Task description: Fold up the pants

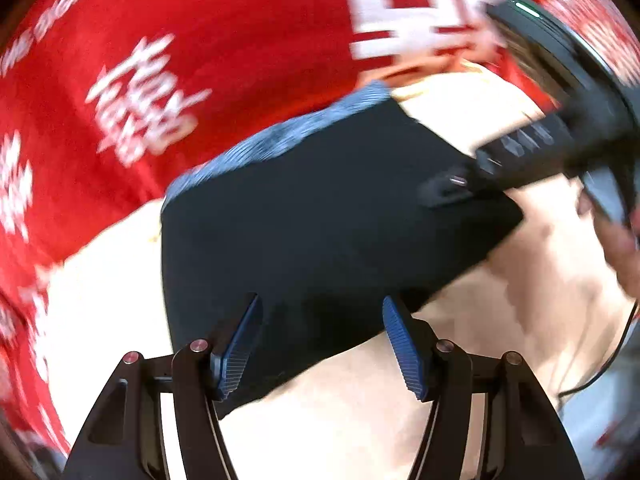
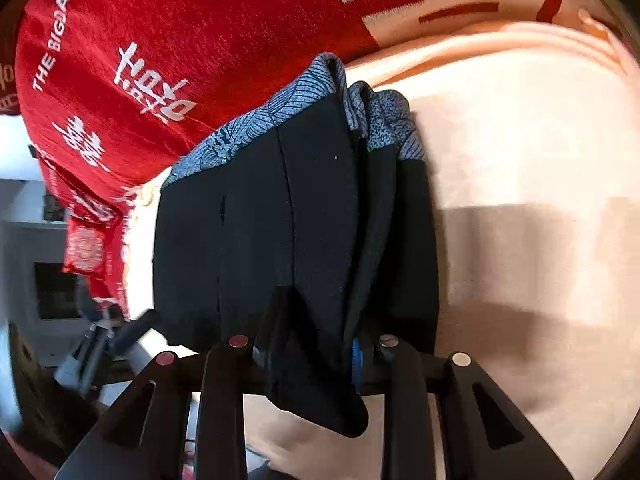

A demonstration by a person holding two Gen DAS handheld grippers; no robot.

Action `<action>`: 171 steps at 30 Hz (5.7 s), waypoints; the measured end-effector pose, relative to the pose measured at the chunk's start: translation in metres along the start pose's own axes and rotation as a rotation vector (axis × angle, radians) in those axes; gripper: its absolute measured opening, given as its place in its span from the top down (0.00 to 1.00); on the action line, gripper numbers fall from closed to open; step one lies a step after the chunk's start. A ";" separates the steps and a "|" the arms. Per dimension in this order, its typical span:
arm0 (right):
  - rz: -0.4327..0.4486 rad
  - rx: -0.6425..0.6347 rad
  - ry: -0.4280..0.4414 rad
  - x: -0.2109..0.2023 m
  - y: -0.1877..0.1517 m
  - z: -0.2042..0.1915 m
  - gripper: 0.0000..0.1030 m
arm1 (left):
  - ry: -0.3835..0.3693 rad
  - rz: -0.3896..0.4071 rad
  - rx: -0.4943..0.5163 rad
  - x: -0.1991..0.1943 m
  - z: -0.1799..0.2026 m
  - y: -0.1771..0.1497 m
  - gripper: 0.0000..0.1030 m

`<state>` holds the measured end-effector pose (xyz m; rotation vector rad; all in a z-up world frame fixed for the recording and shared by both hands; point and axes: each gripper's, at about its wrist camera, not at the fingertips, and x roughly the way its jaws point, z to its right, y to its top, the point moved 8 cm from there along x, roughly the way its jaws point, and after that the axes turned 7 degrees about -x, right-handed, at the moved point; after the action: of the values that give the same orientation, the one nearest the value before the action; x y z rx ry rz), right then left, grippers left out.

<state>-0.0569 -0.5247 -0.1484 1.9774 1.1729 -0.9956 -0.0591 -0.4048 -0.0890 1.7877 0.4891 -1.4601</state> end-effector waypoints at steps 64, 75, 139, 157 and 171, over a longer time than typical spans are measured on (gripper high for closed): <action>-0.007 0.085 -0.428 -0.029 -0.012 0.025 0.23 | 0.164 -0.156 -0.360 0.094 -0.176 0.033 0.14; -0.017 0.082 -0.424 -0.032 -0.023 0.032 0.21 | 0.060 -0.180 -0.412 0.064 -0.178 0.028 0.14; -0.087 0.121 0.208 -0.012 0.014 0.056 0.13 | -0.540 -0.418 -0.518 0.107 -0.154 0.006 0.14; -0.128 0.145 0.264 0.012 0.030 0.039 0.48 | -0.480 -0.264 -0.467 0.092 -0.135 0.022 0.28; -0.103 0.120 0.345 -0.039 -0.002 -0.011 0.61 | -0.438 -0.205 -0.518 0.019 -0.125 0.006 0.45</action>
<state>-0.0680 -0.5318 -0.1101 2.2678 1.4412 -0.8101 0.0322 -0.3173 -0.0982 1.0038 0.7522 -1.6229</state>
